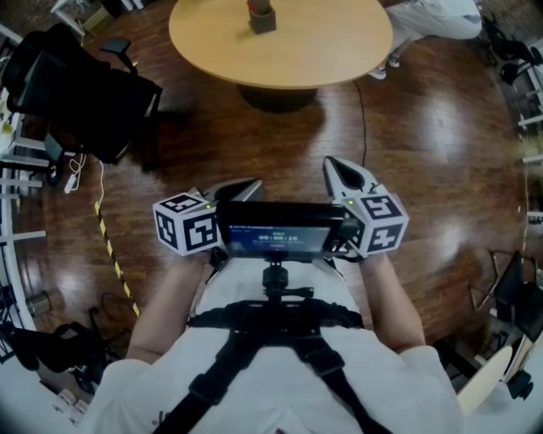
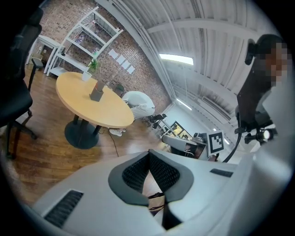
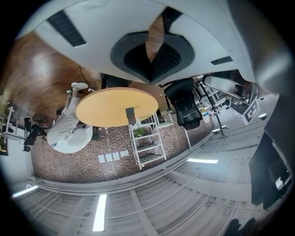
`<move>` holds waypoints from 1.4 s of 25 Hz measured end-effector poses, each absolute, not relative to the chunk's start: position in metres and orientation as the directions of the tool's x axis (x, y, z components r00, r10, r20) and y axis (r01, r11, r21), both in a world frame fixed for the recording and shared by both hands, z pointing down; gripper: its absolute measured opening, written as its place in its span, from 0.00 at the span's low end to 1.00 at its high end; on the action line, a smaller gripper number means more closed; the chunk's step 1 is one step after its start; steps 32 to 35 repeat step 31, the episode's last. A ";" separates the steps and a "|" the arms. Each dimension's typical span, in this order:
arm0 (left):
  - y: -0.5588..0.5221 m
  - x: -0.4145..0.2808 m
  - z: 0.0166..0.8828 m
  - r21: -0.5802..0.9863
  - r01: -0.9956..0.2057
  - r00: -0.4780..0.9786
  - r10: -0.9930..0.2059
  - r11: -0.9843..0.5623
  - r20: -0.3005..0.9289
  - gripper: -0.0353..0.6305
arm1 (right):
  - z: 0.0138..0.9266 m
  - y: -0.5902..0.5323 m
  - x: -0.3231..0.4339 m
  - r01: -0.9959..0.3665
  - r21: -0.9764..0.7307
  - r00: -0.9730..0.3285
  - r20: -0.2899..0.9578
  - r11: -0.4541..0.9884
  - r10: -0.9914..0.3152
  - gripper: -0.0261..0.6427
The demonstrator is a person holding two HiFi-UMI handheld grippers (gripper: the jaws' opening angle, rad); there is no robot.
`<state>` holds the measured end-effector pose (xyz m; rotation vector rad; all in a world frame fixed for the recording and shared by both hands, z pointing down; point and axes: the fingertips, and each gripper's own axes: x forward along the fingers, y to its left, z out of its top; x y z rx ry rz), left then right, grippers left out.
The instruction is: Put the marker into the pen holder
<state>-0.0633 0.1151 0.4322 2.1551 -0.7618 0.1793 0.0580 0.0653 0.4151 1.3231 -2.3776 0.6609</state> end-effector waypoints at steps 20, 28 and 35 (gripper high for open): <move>0.119 -0.060 0.432 0.672 -0.572 0.811 -0.451 -0.471 0.374 0.05 | 0.417 0.069 0.052 -0.838 -0.236 -0.537 0.518 0.493 -0.665 0.04; 0.121 -0.058 0.433 0.675 -0.567 0.815 -0.442 -0.473 0.375 0.05 | 0.419 0.071 0.052 -0.836 -0.240 -0.539 0.521 0.493 -0.662 0.04; 0.121 -0.058 0.434 0.675 -0.565 0.816 -0.440 -0.475 0.375 0.05 | 0.420 0.071 0.052 -0.837 -0.240 -0.538 0.522 0.492 -0.662 0.04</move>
